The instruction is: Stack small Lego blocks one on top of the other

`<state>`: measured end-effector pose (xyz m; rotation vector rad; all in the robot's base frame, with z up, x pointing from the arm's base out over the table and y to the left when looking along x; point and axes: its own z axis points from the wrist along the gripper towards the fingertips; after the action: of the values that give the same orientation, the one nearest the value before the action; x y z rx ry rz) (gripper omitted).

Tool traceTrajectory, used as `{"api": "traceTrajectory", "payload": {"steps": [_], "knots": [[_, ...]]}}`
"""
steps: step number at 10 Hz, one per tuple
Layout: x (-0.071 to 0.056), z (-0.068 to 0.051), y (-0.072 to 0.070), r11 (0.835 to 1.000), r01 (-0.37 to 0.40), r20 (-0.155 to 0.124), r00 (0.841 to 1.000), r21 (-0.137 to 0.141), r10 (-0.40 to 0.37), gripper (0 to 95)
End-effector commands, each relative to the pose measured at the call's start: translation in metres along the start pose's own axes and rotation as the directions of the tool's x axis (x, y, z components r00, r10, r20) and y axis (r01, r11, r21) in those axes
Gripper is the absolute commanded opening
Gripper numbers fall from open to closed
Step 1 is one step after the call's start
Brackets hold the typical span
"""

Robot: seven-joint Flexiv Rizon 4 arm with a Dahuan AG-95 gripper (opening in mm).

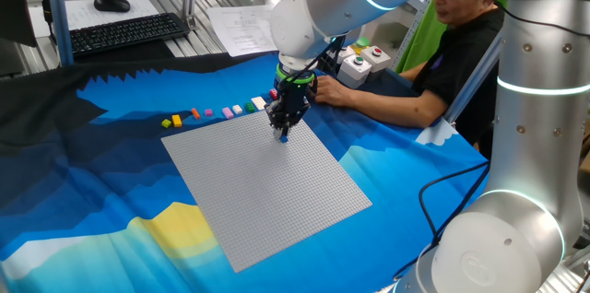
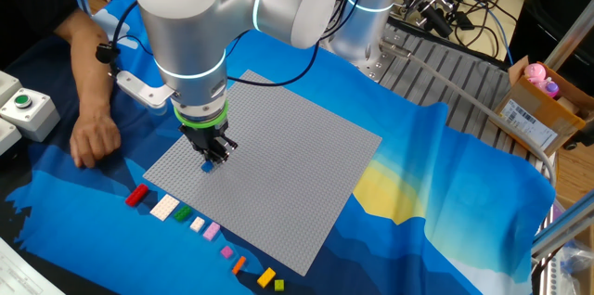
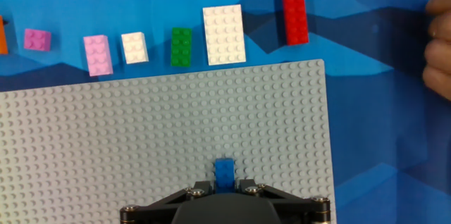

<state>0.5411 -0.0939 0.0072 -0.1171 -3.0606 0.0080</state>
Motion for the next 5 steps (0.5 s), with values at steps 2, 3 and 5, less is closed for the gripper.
{"api": "traceTrajectory", "payload": {"steps": [2,3,5], "knots": [[-0.0003,0.0031,0.0005,1.0,0.019,-0.005,1.0,-0.003,-0.019,0.0],[-0.0002,0.0029,0.0007,1.0,0.031,-0.004,0.999,-0.002,-0.031,0.0],[0.0003,0.0025,0.0012,0.999,0.033,-0.004,0.999,-0.002,-0.033,0.0]]}}
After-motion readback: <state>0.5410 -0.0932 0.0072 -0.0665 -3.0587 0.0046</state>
